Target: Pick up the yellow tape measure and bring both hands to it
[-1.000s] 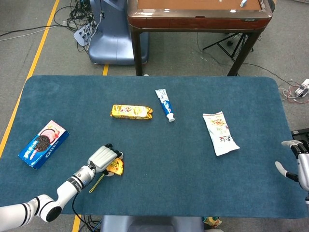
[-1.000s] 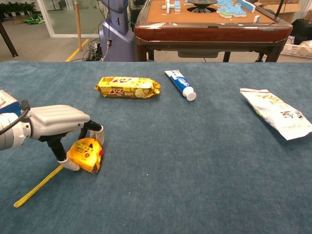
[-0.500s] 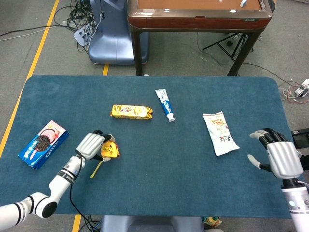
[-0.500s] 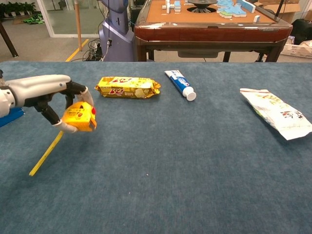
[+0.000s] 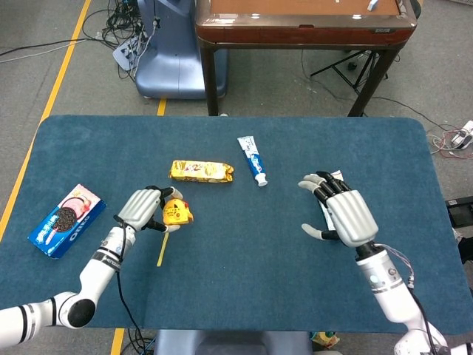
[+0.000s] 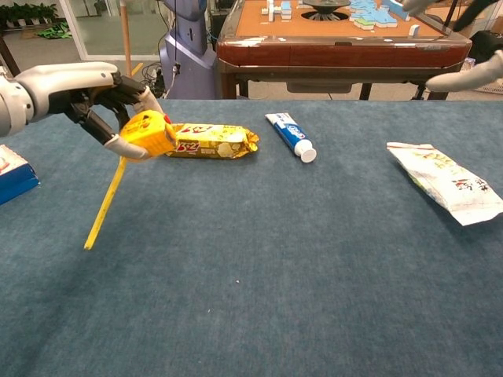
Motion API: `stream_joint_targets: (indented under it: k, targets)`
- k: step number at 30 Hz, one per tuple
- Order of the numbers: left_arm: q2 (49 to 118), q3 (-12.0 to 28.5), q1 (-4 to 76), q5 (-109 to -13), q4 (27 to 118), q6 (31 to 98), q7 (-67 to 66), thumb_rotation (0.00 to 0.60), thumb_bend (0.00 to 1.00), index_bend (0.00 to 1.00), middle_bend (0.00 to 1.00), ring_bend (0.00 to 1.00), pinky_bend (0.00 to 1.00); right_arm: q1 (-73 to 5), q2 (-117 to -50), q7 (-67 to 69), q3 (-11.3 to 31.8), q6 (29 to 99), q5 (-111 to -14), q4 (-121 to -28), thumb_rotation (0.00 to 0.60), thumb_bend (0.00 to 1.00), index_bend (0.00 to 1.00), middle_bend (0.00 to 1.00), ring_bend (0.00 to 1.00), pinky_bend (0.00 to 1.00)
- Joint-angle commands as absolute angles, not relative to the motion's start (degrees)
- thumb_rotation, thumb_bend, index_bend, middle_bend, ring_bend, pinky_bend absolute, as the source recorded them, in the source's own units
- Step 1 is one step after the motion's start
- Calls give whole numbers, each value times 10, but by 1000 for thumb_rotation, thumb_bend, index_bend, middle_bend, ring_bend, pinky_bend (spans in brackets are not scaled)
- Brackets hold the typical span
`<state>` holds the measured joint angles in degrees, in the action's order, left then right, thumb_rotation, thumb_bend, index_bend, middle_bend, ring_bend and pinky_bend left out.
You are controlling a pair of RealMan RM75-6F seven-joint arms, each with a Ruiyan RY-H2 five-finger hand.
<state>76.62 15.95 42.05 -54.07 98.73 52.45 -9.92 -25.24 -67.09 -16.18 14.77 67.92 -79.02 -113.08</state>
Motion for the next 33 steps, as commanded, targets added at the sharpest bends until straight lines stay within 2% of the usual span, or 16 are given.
stream_joint_targets:
  k: [1,16,26,33]
  targets:
    - [765,177,442,-486,1011,529,-125,600,198,522,568,485,198,-287,-706,-186,164,655,-761,-1131,600,221,215,201,115,241]
    - [789,204,509,-326,1036,567,-181,600,198,524,568,500,216,-403,-850,-296,205,647,-650,-1069,600,209,63,103,33,170]
    - [799,216,528,-271,1045,597,-186,600,198,520,571,503,223,-454,-912,-305,216,645,-614,-1017,600,209,58,100,29,170]
    - [799,220,529,-267,1050,604,-175,600,198,518,575,504,226,-479,-944,-308,222,651,-596,-987,600,209,58,101,29,170]
